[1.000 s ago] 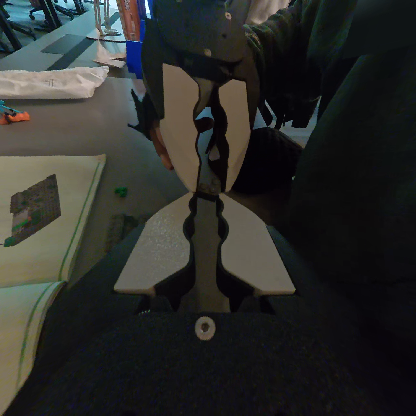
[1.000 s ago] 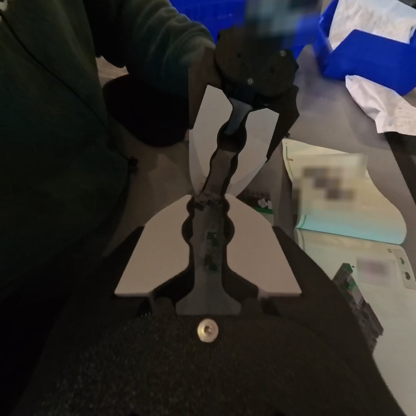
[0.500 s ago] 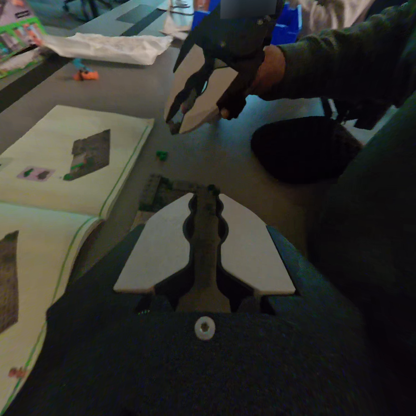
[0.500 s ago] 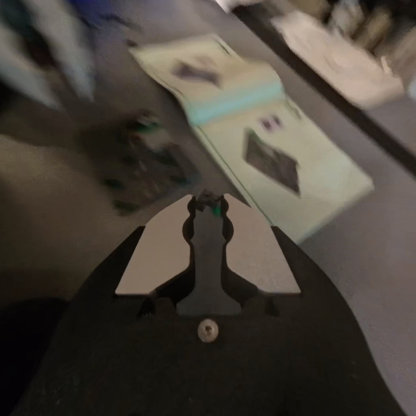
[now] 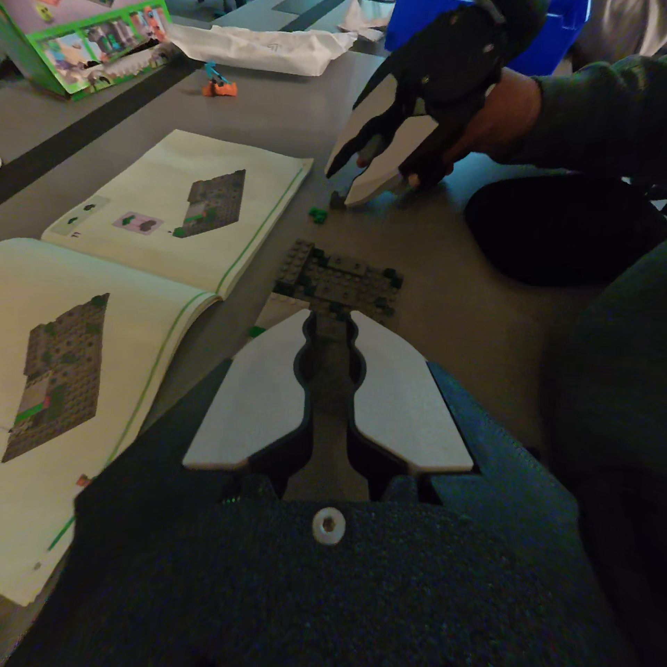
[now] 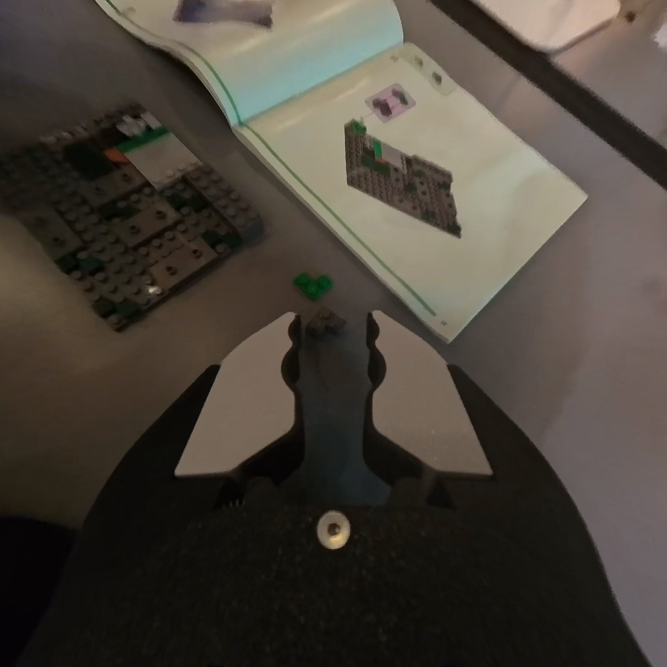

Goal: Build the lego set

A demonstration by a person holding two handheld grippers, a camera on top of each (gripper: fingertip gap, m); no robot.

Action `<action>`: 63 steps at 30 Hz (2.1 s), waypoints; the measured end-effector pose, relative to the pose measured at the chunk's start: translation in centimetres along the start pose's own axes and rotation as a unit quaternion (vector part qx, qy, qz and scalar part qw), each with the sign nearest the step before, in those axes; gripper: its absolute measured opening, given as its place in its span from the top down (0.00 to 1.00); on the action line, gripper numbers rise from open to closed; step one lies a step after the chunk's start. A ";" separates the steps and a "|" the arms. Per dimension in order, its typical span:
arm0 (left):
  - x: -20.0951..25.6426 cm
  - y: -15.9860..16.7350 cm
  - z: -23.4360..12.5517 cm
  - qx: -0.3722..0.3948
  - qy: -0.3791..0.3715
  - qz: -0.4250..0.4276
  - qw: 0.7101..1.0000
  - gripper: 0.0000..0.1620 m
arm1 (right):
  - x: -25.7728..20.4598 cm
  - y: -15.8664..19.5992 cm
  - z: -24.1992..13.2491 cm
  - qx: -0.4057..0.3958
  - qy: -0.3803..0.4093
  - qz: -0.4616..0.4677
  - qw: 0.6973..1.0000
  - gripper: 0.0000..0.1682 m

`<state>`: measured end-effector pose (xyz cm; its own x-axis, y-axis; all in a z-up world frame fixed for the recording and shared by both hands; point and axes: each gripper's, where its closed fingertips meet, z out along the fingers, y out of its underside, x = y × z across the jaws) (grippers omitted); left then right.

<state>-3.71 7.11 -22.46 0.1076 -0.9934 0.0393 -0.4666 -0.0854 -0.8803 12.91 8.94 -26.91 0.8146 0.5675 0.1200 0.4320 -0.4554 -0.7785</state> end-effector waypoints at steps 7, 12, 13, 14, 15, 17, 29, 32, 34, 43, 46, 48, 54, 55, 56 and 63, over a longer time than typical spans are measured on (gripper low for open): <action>-3.7 1.7 -0.4 -0.043 -0.033 0.004 0.999 0.87 | -8.1 -2.1 -1.9 0.003 -0.138 -0.085 0.987 0.80; -5.0 2.9 0.9 -0.075 0.021 -0.002 0.997 0.81 | -11.9 -2.2 0.1 -0.008 -0.160 -0.134 0.978 0.80; -4.9 3.1 1.3 -0.082 0.039 -0.007 0.996 0.80 | -12.2 -2.1 0.5 -0.015 -0.166 -0.135 0.977 0.80; -5.0 3.6 1.7 -0.095 0.050 -0.012 0.994 0.80 | -12.3 -2.0 0.8 -0.019 -0.168 -0.139 0.976 0.80; -5.0 4.1 2.1 -0.111 0.057 -0.014 0.992 0.79 | -12.3 -1.8 1.0 -0.025 -0.167 -0.147 0.975 0.81; -4.5 4.9 2.6 -0.130 0.071 -0.009 0.989 0.79 | -12.0 -1.2 1.3 -0.043 -0.162 -0.162 0.973 0.83; -0.9 5.1 2.3 -0.143 0.079 0.004 0.987 0.81 | -7.7 0.2 0.7 -0.080 -0.193 -0.199 0.957 0.86; -0.7 5.1 2.4 -0.140 0.074 0.004 0.987 0.81 | -7.7 0.2 0.7 -0.078 -0.201 -0.196 0.957 0.86; -0.7 5.1 2.3 -0.139 0.075 -0.003 0.987 0.81 | -7.7 -0.1 0.6 -0.068 -0.205 -0.186 0.959 0.86; -2.0 0.4 0.7 -0.027 -0.032 -0.020 0.999 0.87 | -2.0 -3.9 -2.3 0.092 -0.081 -0.068 0.990 0.87; -2.1 -0.7 0.1 0.009 -0.081 -0.023 0.996 0.91 | -0.5 -3.8 -2.8 0.147 -0.044 -0.033 0.988 0.87; -2.2 -0.6 0.0 0.018 -0.106 -0.008 0.994 0.94 | -0.3 -3.6 -2.8 0.163 -0.043 -0.022 0.985 0.87; -2.9 0.1 0.3 0.033 -0.127 0.023 0.991 0.99 | -0.2 -3.3 -2.2 0.174 -0.042 -0.029 0.983 0.88; -3.1 0.1 0.3 0.032 -0.132 0.028 0.990 1.00 | -0.2 -3.2 -2.1 0.173 -0.042 -0.031 0.984 0.88; -3.3 0.3 0.3 0.029 -0.138 0.033 0.989 1.00 | -0.4 -3.1 -2.0 0.169 -0.044 -0.033 0.984 0.88; -4.1 1.2 0.7 0.018 -0.136 0.031 0.990 1.00 | -0.5 -3.0 -1.9 0.168 -0.047 -0.033 0.984 0.88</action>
<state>-4.12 11.10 -24.01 0.3137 -0.9393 -0.1392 -0.4486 -0.0174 -0.8936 11.93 8.76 -23.43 0.7424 0.6568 0.1323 0.3181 -0.1717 -0.9324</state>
